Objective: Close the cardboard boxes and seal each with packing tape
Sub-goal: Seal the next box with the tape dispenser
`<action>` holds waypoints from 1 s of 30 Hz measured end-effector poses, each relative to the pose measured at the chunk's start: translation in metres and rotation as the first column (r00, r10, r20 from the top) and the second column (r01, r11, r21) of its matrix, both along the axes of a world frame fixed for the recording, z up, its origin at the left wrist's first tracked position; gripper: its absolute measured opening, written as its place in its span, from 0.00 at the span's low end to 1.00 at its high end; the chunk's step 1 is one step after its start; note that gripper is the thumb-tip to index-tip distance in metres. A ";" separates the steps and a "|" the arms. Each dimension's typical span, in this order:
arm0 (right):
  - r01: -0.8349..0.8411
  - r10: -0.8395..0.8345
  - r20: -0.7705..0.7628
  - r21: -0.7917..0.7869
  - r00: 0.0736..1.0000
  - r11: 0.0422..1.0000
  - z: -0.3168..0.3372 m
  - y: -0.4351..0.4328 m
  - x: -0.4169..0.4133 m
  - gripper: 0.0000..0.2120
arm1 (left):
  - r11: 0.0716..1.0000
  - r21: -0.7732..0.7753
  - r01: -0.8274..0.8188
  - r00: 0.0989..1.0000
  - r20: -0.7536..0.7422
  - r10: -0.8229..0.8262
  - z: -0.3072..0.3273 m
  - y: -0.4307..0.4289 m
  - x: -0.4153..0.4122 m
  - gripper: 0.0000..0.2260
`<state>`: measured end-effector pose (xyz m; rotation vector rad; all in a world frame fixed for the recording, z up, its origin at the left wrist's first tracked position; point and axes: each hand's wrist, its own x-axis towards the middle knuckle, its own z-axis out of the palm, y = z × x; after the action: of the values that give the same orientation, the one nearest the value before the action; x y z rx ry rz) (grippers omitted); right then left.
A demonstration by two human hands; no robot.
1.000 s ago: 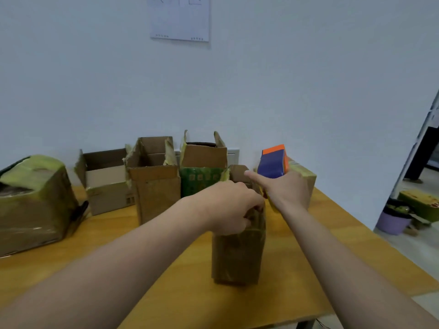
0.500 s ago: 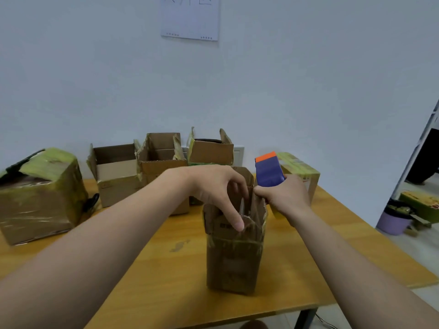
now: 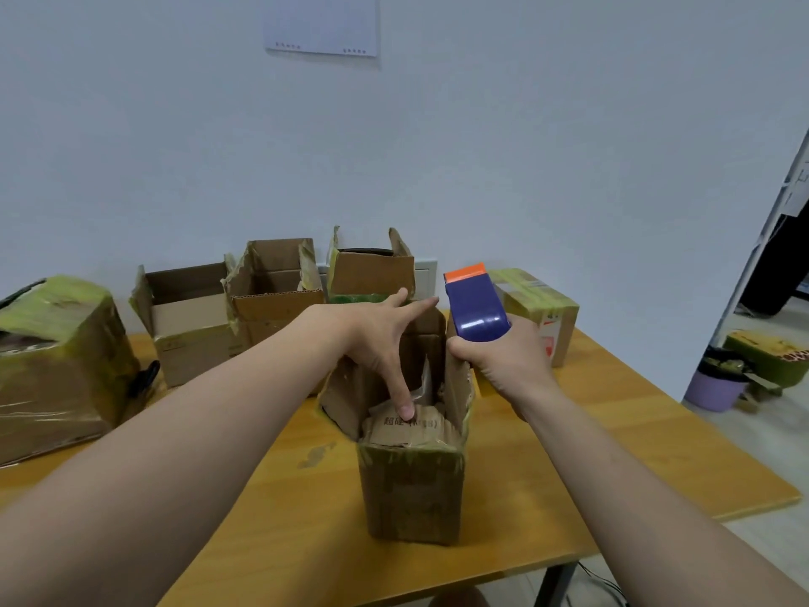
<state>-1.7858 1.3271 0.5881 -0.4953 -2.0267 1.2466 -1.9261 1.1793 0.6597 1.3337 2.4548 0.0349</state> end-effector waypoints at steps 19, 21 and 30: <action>0.129 -0.133 -0.031 -0.108 0.991 0.986 -0.012 -0.004 -0.014 0.28 | 0.871 0.466 -0.156 0.985 0.007 0.172 -0.026 0.010 0.027 0.23; 0.124 -0.129 -0.031 -0.133 0.991 0.983 -0.008 -0.013 -0.017 0.29 | 0.675 0.636 -0.373 0.922 0.333 0.197 -0.037 0.014 0.026 0.15; 0.083 -0.078 0.028 -0.293 0.997 0.952 -0.006 -0.023 -0.016 0.25 | 0.459 0.749 -0.477 0.876 0.447 0.181 -0.063 0.006 0.031 0.10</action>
<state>-1.8020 1.3041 0.5821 -0.7231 -1.8215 1.5062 -1.8951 1.1849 0.5971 0.9356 2.3968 1.6247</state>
